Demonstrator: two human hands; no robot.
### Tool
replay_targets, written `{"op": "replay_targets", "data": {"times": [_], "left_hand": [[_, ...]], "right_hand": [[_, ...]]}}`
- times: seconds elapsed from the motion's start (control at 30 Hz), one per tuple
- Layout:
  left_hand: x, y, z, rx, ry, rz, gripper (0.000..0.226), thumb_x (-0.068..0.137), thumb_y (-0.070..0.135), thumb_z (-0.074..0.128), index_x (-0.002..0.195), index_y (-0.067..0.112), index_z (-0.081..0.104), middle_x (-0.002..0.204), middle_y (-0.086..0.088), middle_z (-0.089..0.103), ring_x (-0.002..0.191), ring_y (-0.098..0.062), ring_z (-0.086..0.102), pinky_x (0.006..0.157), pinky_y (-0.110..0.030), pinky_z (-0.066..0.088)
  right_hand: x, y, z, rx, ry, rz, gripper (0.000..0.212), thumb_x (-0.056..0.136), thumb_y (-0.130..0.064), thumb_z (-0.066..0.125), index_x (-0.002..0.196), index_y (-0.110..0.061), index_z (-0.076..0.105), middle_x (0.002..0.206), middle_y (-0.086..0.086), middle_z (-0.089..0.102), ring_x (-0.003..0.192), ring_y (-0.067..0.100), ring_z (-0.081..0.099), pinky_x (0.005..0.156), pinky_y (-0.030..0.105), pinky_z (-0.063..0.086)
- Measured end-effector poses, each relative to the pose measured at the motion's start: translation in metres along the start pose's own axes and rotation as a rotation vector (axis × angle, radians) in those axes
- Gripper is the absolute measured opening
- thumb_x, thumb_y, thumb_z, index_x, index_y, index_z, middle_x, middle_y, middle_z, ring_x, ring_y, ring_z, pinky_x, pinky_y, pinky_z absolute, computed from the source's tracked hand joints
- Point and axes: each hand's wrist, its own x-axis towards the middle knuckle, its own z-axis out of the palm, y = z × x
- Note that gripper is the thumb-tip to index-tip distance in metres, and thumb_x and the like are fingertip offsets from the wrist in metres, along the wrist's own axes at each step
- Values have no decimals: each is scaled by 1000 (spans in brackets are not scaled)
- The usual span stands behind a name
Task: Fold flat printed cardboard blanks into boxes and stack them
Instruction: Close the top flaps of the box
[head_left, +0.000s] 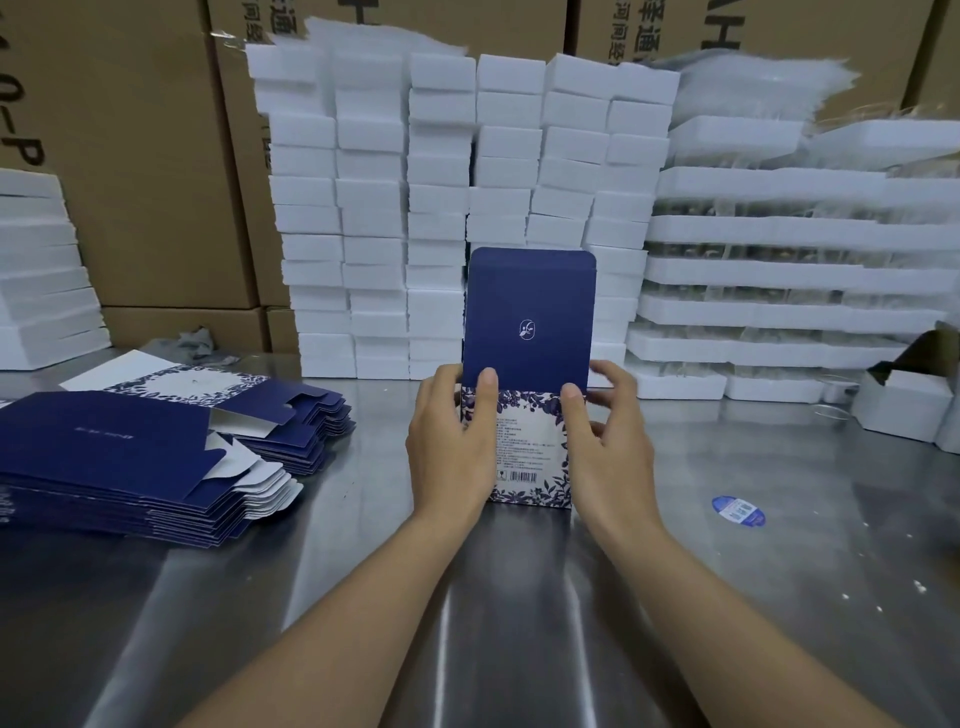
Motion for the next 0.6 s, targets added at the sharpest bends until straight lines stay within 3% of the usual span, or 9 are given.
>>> {"op": "replay_targets", "data": {"times": [0.1,0.2,0.33,0.4,0.47,0.53,0.6], "left_hand": [[-2,4,-3,-48,6,1,30,104,56,57,130,52,43,123,22,61,107,-3,66,91,-46,60],[-4,9,-6,8,19,79,37,105,51,56,135,58,35,131,21,54,94,0,68,83,-48,59],[-6,4,-7,148,-23,194,21,108,47,51,129,51,55,144,21,38,97,4,61,83,-39,58],[-5,2,-6,181,-42,212,17,107,47,54,120,46,64,150,20,35,116,0,58,83,-32,54],[-3,1,-5,211,-36,250,16,105,48,58,118,45,68,151,22,39,136,-4,46,84,-17,43],[-2,0,-5,196,-68,306,19,102,46,64,120,44,69,148,23,46,142,-5,41,92,-9,37],[-1,-2,-5,162,-89,351,20,101,43,68,120,41,72,143,23,52,143,-8,43,101,-4,32]], "right_hand": [[-2,0,-5,-146,3,-154,52,107,-42,52,145,-70,29,145,-19,42,96,-1,65,82,34,55],[-1,3,-5,-333,-42,-249,46,110,-40,45,144,-70,35,154,-19,32,94,-4,63,80,32,50],[1,10,-4,-374,-26,-231,33,108,-43,43,137,-56,53,152,-22,30,106,-8,56,87,31,48],[4,11,-5,-356,-17,-227,31,108,-40,46,134,-48,61,154,-22,31,121,-3,52,96,29,47],[6,10,-6,-345,-11,-258,30,107,-35,48,132,-43,63,154,-23,35,133,0,47,98,24,43],[6,9,-7,-328,-24,-309,28,104,-32,53,128,-42,63,150,-25,41,130,1,50,95,18,41],[5,9,-6,-300,-43,-330,25,101,-36,58,125,-42,64,145,-24,46,127,2,53,99,23,47]]}}
